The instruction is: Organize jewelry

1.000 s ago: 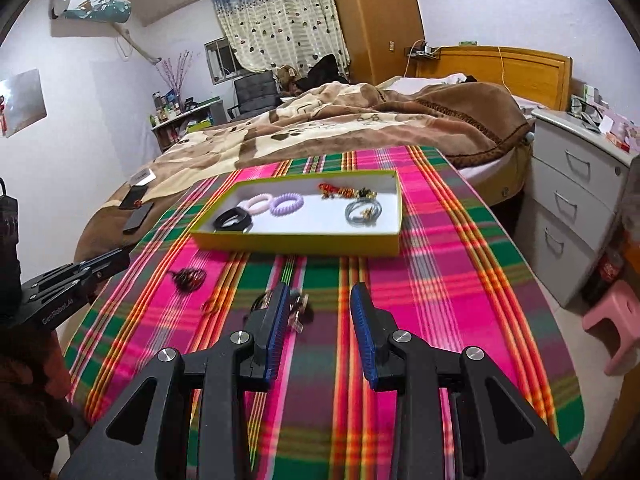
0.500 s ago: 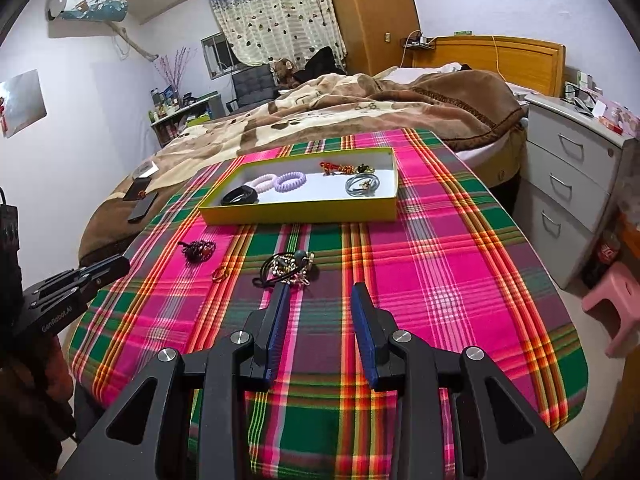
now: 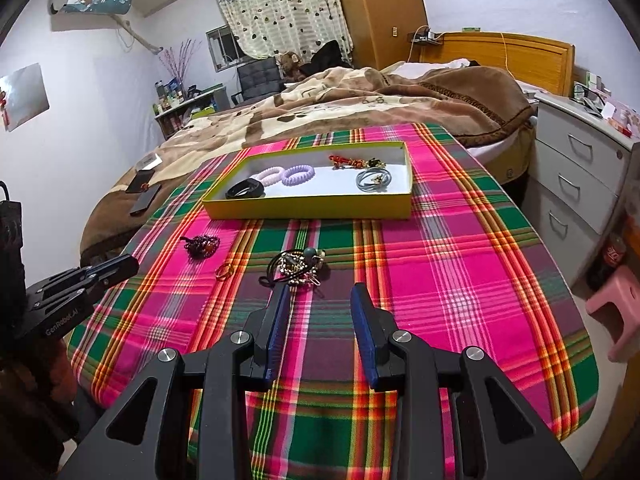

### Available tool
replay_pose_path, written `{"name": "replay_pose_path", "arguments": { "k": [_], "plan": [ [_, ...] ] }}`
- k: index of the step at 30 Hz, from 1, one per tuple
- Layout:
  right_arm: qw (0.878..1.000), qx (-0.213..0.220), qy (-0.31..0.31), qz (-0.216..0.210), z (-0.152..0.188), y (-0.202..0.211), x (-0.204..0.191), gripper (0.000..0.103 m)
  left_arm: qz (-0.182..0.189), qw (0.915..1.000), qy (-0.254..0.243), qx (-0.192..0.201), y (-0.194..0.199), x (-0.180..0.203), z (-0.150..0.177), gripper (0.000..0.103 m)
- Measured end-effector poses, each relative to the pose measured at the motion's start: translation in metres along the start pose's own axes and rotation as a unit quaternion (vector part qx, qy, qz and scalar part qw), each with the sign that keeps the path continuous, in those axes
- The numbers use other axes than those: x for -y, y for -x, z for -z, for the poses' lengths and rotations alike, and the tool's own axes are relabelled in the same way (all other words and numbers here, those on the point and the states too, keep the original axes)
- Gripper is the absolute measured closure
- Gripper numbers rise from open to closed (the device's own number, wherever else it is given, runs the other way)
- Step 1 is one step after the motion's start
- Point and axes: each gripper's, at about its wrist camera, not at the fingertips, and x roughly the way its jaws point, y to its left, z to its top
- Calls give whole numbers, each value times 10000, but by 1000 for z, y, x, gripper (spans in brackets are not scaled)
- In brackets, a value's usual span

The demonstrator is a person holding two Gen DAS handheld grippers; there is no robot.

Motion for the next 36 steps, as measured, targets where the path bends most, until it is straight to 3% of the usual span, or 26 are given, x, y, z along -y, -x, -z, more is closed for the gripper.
{"name": "replay_pose_path", "arguments": {
  "k": [3, 19, 22, 33, 36],
  "plan": [
    [10000, -51, -17, -42, -2, -7, -1, 71, 41, 10000, 18, -53, -6, 0, -1, 90],
    [9984, -502, -251, -118, -21, -68, 7, 71, 333, 9987, 59, -374, -51, 5, -12, 88],
    [9977, -607, -277, -139, -23, -77, 9, 71, 408, 9979, 96, -502, -62, 6, -13, 81],
    [9960, -860, -195, -128, -30, -100, 10, 71, 416, 9920, 172, -1181, -102, 13, -11, 75],
    [9954, -938, -156, -125, -30, -106, 9, 79, 369, 9920, 164, -1197, -104, 16, -12, 75]
  ]
}}
